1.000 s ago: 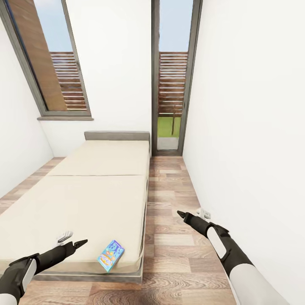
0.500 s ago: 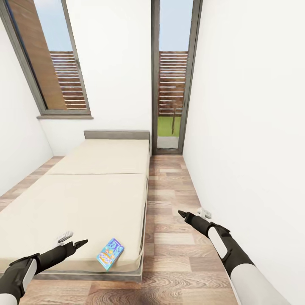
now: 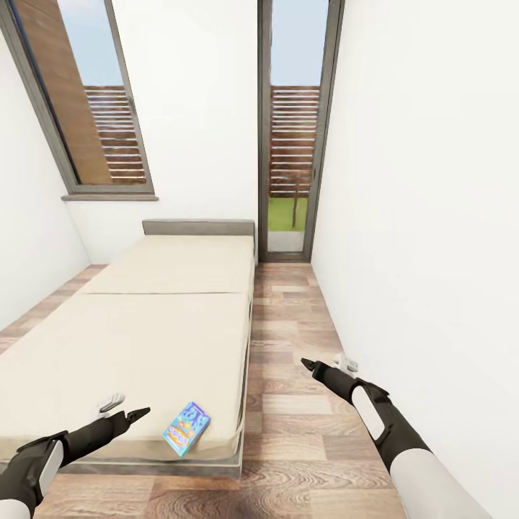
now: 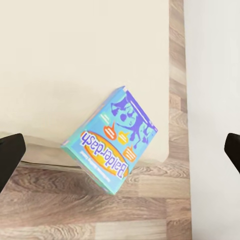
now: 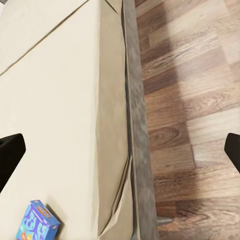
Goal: Put all the toys in the child's room - the three board games (two on the bed and one on the table), the two jigsaw puzzles on the table, and the tennis ball on the table - inside the toy box on the table in the child's room.
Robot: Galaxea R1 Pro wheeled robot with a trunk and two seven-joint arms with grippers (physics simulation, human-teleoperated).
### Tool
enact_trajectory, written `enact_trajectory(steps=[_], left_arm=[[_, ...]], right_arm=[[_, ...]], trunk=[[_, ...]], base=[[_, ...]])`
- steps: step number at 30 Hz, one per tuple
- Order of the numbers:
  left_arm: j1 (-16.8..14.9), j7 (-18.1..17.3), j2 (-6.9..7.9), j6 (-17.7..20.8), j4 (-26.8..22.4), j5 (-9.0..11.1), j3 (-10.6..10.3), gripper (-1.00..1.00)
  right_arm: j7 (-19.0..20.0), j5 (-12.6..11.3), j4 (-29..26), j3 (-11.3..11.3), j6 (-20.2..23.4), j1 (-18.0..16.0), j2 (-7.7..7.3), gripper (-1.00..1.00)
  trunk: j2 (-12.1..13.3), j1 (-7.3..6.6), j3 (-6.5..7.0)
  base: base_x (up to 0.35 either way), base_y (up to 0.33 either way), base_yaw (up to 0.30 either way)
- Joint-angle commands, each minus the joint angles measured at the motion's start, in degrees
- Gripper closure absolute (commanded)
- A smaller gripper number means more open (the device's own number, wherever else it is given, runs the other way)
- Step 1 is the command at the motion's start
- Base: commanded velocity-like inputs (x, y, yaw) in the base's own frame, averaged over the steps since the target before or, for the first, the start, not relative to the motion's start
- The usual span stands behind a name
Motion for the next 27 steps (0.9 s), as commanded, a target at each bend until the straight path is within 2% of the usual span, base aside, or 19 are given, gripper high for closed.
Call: enact_trajectory(steps=[1,12,27], left_arm=[[-0.1,-0.3,-0.05,0.5,0.0,-0.1,0.3,-1.00],[-0.1,-0.3,-0.01,0.5,0.0,-0.1,0.3,-1.00],[-0.1,-0.3,-0.07,0.5,0.0,-0.2,0.3,-1.00]], right_arm=[[0.1,-0.4,-0.1,-0.2,0.4,0.0,0.04,-1.00],[0.1,-0.4,0.0,-0.2,-2.0,0.0,0.06,-1.00],[0.1,-0.4,0.3,-0.2,-2.5,0.1,0.06,-1.00]], trunk=[[-0.4,0.22,-0.21],[-4.9,2.64,-1.31],[-10.9,5.94,-3.07]], base=[[0.000,0.000,0.000],[0.000,0.000,0.029],[0.000,0.000,0.086]])
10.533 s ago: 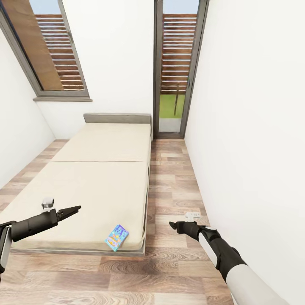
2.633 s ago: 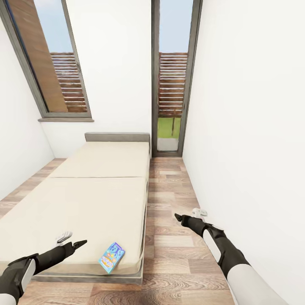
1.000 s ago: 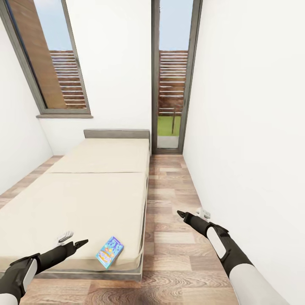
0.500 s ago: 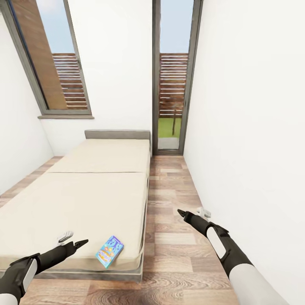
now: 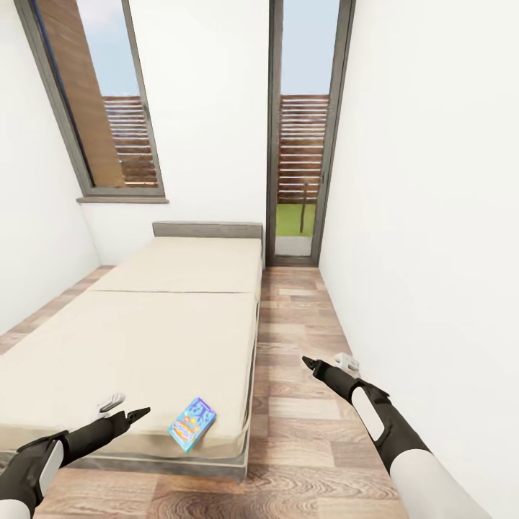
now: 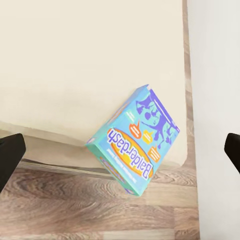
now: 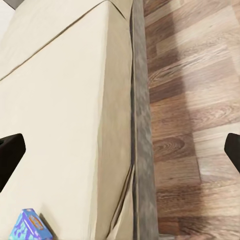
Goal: Put all the toys in the child's room - the three board games (two on the bed and one on the table), the two jigsaw puzzles on the table, and the tennis ball on the table - inside the toy box on the table in the child's room.
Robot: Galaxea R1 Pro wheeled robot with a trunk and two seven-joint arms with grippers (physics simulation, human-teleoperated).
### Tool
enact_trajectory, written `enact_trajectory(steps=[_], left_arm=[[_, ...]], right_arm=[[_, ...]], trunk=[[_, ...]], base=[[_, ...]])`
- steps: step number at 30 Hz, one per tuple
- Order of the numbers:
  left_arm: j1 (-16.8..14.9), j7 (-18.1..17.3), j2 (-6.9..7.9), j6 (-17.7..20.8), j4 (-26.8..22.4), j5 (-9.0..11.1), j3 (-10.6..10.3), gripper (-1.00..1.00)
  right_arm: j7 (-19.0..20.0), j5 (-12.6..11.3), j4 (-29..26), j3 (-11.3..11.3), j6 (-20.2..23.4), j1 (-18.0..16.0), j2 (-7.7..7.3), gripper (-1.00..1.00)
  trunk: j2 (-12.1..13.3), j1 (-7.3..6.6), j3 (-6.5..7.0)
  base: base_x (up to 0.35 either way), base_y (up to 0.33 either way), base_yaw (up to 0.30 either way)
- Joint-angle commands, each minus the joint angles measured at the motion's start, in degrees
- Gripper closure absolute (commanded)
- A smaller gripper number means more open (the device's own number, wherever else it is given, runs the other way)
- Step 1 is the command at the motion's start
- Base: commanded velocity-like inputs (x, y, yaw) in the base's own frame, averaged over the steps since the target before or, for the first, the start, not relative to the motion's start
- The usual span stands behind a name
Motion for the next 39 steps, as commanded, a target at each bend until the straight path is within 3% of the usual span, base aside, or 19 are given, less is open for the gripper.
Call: enact_trajectory(steps=[1,39], left_arm=[[-0.1,-0.3,-0.04,0.5,0.0,-0.1,0.3,-1.00],[-0.1,-0.4,0.06,0.5,0.0,-0.2,0.2,-1.00]], right_arm=[[0.2,-0.4,0.0,-0.2,0.4,0.0,0.04,-1.00],[0.3,-0.5,0.0,-0.1,0.4,0.0,0.16,-1.00]], trunk=[[-0.4,0.22,-0.23],[-15.7,8.57,-7.03]], base=[[0.000,0.000,0.017],[0.000,0.000,0.001]])
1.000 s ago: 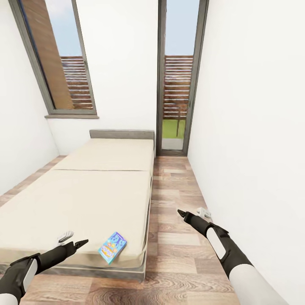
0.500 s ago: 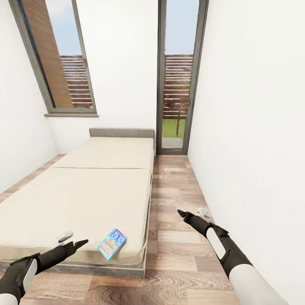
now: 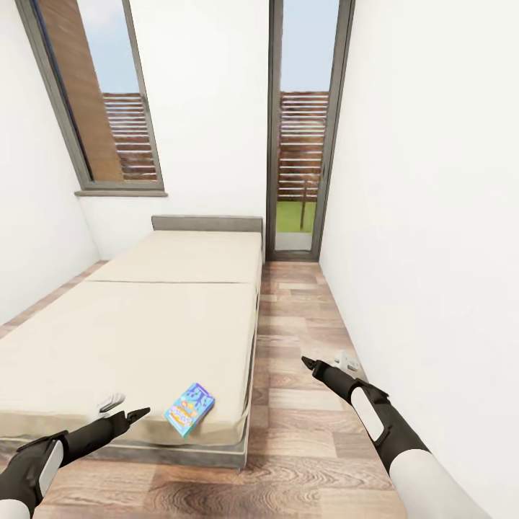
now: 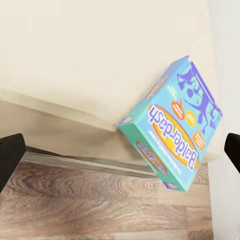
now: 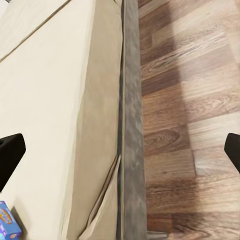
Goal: Put all the toys in the child's room - the three board games (two on the bed and one on the table), the two jigsaw puzzles on the table, and the tennis ball on the table - inside the toy box on the table in the child's room.
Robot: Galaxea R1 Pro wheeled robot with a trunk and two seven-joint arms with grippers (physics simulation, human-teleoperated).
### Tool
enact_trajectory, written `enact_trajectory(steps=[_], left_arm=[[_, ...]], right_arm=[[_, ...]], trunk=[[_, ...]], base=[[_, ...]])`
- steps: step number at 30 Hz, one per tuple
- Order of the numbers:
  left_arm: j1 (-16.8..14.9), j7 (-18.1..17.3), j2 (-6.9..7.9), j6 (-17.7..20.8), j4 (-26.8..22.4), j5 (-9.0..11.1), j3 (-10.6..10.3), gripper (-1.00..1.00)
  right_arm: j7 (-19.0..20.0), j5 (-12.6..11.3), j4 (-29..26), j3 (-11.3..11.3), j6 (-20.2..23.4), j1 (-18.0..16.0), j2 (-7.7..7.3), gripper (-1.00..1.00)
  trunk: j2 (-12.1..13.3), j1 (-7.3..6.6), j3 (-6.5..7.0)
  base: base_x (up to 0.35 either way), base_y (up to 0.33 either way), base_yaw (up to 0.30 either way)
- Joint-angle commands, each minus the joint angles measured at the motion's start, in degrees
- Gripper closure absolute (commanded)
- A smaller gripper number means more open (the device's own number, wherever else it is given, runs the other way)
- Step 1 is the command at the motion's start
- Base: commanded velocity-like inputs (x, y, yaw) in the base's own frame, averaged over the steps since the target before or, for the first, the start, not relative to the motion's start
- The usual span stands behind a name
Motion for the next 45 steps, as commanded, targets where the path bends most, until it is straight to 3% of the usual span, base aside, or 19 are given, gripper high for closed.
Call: enact_trajectory(steps=[1,37,41,45], left_arm=[[-0.1,-0.3,-0.04,0.5,0.0,-0.1,0.3,-1.00],[-0.1,-1.4,0.09,1.3,0.0,0.0,0.5,-1.00],[-0.1,-4.2,0.30,3.9,0.0,0.0,0.4,-1.00],[-0.1,-9.7,0.58,8.3,-0.2,-0.3,0.4,-1.00]], right_arm=[[0.2,-0.4,-0.1,-0.3,0.4,0.0,0.04,-1.00],[0.2,-0.3,-0.1,0.0,0.0,0.0,0.20,-1.00],[0.2,-0.3,0.0,0.0,-0.1,0.0,0.21,-1.00],[0.2,-0.3,0.0,0.0,-0.1,0.0,0.20,-1.00]], trunk=[[-0.4,0.22,-0.24],[-14.9,8.13,-6.70],[-14.9,8.13,-6.70],[-14.9,8.13,-6.70]], base=[[0.000,0.000,0.000],[0.000,0.000,0.000],[0.000,0.000,0.000],[0.000,0.000,0.000]])
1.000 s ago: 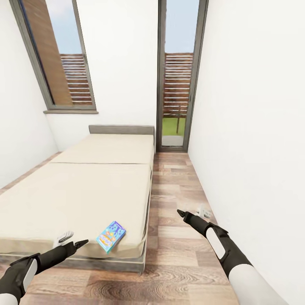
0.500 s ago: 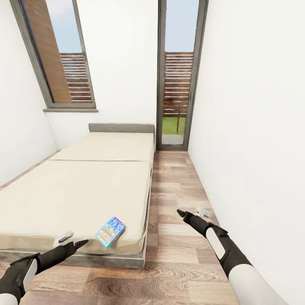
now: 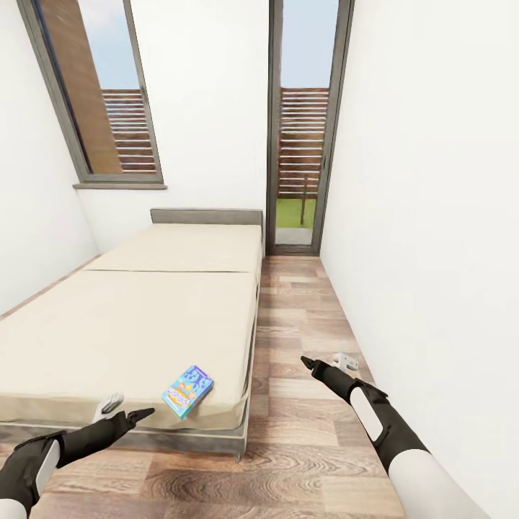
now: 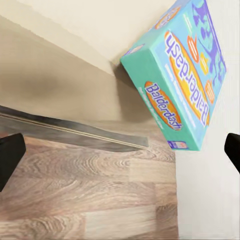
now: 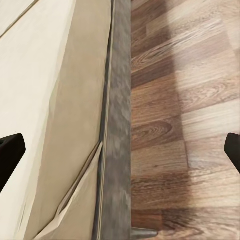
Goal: Put all the toys in the child's room - the three board games (two on the bed and one on the table), the two jigsaw puzzles on the table, and the tennis ball on the table - inside the toy box on the table in the child's room.
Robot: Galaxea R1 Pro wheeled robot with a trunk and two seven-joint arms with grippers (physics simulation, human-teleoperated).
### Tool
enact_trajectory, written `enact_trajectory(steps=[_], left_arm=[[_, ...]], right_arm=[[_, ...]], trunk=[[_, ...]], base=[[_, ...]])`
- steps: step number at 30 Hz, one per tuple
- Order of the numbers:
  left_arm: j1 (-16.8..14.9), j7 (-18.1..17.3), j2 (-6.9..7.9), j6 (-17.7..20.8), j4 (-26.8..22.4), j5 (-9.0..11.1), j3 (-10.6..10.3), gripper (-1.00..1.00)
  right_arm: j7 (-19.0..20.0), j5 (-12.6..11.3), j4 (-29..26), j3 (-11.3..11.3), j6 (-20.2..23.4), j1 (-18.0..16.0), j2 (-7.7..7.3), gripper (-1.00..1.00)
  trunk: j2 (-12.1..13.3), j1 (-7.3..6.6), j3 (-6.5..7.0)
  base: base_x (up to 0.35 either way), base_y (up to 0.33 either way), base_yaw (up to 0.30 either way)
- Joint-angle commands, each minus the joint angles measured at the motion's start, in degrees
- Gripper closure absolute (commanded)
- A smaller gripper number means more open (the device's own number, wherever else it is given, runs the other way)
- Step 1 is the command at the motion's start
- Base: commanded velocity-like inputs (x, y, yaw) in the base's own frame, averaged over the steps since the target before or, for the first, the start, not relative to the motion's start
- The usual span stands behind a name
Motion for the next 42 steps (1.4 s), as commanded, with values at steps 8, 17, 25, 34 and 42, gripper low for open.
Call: enact_trajectory(steps=[8,17,25,34,42], left_arm=[[-0.1,-10.5,3.71,4.0,-0.2,-0.3,0.2,-1.00],[0.0,-16.3,5.34,5.8,-0.2,-0.5,0.1,-1.00],[0.0,-17.9,5.60,6.0,-0.2,-0.5,0.1,-1.00],[0.0,-17.8,5.55,5.8,-0.2,-0.5,0.1,-1.00],[0.0,-17.9,5.61,5.7,-0.1,-0.5,0.1,-1.00]], right_arm=[[0.2,-0.4,-0.1,-0.3,0.4,0.0,0.06,-1.00],[0.3,-0.4,-0.1,-0.3,0.4,0.0,0.06,-1.00],[0.7,-0.4,-0.1,-0.3,0.4,0.0,-0.01,-1.00],[0.6,-0.4,-0.1,-0.3,0.5,0.0,0.02,-1.00],[0.7,-0.4,-0.4,-0.3,0.5,0.0,-0.02,-1.00]], trunk=[[0.0,-0.01,-0.06],[0.0,-0.01,-0.06],[0.0,-0.01,-0.06],[-2.0,1.09,-0.95],[-3.2,1.75,-1.49]], base=[[0.000,0.000,0.000],[0.000,0.000,0.000],[0.000,0.000,0.000],[0.000,0.000,0.000],[0.000,0.000,0.000]])
